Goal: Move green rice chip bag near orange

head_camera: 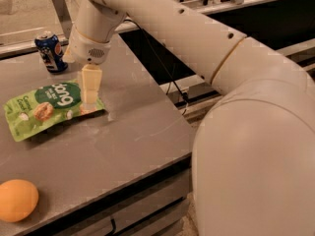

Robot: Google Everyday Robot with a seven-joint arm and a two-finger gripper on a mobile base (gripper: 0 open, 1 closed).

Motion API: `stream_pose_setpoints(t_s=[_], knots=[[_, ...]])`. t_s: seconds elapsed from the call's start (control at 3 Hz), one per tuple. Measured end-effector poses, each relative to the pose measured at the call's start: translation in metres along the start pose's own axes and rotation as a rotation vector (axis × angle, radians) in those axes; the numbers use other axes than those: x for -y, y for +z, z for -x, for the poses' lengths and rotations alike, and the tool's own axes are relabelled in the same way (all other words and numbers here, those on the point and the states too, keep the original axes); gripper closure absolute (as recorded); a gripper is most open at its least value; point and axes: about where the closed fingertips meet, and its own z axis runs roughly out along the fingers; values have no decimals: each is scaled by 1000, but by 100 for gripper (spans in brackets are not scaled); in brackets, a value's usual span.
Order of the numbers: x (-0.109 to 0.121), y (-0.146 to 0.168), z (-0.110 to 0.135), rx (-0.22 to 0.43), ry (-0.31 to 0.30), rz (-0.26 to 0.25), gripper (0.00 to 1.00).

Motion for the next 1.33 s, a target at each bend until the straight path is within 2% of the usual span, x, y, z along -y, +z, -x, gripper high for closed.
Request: stream_pose_setpoints(t_s=[0.33,0.67,1.0,1.33], knots=[[-7,22,3,5,5,32,0],[-12,38,4,4,11,55,18],[-15,48,8,1,4,72,41],[-15,54,13,0,-3,82,73]])
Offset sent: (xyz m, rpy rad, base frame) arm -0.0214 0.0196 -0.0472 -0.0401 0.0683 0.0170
